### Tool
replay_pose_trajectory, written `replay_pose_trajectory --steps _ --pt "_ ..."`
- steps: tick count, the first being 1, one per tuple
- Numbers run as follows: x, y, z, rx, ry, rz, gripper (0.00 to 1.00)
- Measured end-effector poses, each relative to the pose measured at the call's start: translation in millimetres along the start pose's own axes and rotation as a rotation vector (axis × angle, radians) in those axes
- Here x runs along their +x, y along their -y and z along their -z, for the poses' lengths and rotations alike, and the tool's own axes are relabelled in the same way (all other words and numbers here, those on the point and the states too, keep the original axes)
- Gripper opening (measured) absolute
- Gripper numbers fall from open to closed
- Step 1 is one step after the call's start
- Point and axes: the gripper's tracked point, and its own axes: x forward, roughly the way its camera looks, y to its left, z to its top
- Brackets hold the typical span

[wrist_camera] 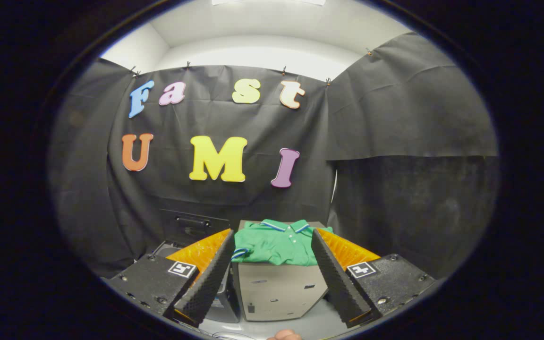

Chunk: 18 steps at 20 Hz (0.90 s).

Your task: Put the clothes into the washing machine and then close the washing machine lid.

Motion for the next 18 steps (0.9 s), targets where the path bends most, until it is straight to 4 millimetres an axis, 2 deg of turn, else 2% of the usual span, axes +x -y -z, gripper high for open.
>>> replay_pose_trajectory --steps 2,6,10,14,16,18 --pt "38 11 -5 0.030 -0.011 0.013 1.00" --pt "115 27 13 0.047 -0.086 0.010 1.00" --pt "196 47 34 -0.036 -0.159 0.038 1.00" --pt "258 47 76 -0.054 -0.271 -0.009 1.00" --pt "283 55 100 -0.067 -0.306 -0.010 1.00" --pt "297 58 125 -0.064 -0.356 -0.017 1.00"
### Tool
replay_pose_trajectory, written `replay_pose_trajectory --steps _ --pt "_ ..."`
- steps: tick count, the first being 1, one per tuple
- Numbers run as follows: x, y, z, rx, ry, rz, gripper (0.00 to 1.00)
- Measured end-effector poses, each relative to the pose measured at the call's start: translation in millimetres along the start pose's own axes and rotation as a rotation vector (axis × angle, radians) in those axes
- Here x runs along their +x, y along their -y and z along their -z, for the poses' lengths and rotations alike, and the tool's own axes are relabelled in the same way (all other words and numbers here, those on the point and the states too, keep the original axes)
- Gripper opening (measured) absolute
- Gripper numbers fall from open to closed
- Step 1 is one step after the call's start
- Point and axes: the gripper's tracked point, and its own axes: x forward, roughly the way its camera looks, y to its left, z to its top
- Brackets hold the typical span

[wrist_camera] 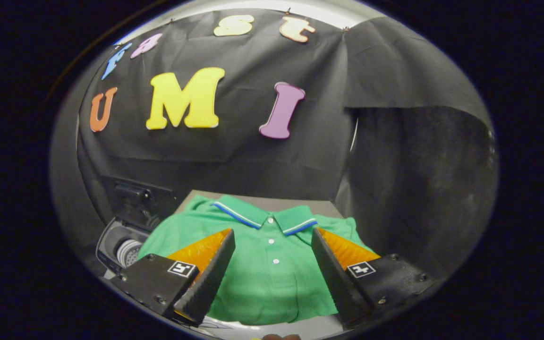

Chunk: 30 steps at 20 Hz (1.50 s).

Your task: Put the clothes into the washing machine and then close the washing machine lid.

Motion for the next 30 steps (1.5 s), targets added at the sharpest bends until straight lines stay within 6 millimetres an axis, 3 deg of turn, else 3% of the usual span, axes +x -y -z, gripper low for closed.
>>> replay_pose_trajectory --steps 3,6,9,12,16,21,25,30 --pt "19 -1 24 0.019 -0.070 -0.018 1.00" --pt "22 -3 44 0.049 -0.127 -0.035 1.00" --pt "25 -3 45 0.138 -0.136 -0.055 1.00" --pt "27 -3 51 0.105 -0.127 -0.038 1.00" --pt "26 -11 49 0.145 -0.229 -0.044 0.99" --pt "25 -17 44 0.207 -0.286 -0.110 0.10" --pt "20 -14 38 0.261 -0.316 -0.137 0.06" --pt "-13 -26 -15 0.308 -0.207 -0.186 0.05"
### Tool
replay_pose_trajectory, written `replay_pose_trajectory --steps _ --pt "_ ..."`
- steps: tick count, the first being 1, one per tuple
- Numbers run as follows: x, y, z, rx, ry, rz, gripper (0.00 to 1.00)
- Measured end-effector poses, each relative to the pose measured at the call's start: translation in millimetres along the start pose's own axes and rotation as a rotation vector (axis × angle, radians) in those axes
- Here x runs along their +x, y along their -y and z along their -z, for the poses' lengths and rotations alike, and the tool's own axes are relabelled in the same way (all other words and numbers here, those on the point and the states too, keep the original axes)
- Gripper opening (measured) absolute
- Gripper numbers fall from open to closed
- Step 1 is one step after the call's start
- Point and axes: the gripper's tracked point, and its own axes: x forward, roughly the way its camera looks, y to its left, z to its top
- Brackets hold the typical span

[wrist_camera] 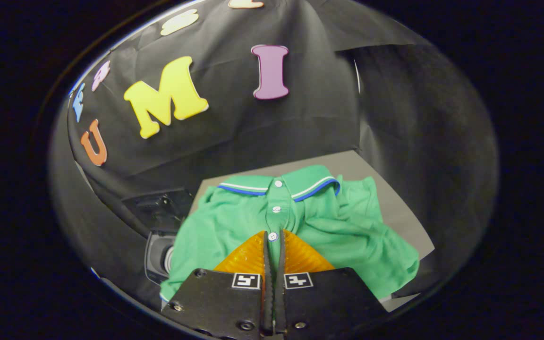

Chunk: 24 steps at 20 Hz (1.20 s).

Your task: Put the clothes into the washing machine and then close the washing machine lid.

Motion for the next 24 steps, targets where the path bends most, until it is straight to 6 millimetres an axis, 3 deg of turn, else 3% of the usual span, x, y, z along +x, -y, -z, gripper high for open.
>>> replay_pose_trajectory --steps 4,10,19,24 --pt "-27 -49 -27 0.044 0.040 -0.136 0.05" --pt "-49 -143 -35 -0.013 0.048 -0.321 0.05" --pt "-31 -280 -2 -0.092 -0.034 -0.534 0.05" --pt "-12 -339 19 -0.134 -0.084 -0.593 0.05"
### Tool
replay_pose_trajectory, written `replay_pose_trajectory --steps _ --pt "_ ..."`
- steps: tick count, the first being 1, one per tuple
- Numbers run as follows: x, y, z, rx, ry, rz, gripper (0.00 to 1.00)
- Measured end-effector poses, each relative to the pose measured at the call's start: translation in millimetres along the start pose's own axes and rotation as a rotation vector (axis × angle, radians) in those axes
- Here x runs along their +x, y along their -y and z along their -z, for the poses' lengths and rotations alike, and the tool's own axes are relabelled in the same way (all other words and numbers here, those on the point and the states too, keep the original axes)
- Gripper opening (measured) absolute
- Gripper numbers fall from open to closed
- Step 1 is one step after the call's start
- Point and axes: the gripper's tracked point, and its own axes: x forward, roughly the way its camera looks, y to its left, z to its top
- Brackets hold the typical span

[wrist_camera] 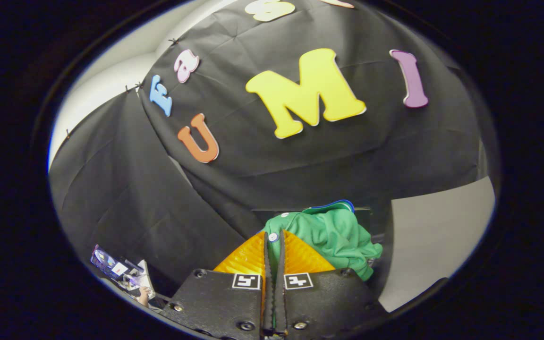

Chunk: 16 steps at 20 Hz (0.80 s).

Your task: Put the clothes into the washing machine and then close the washing machine lid.

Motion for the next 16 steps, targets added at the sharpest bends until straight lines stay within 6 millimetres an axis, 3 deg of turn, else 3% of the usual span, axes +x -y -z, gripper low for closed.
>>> replay_pose_trajectory --steps 6,16 --pt "49 -27 18 -0.053 -0.051 -0.014 0.05" --pt "111 -29 56 -0.044 -0.131 0.002 0.05"
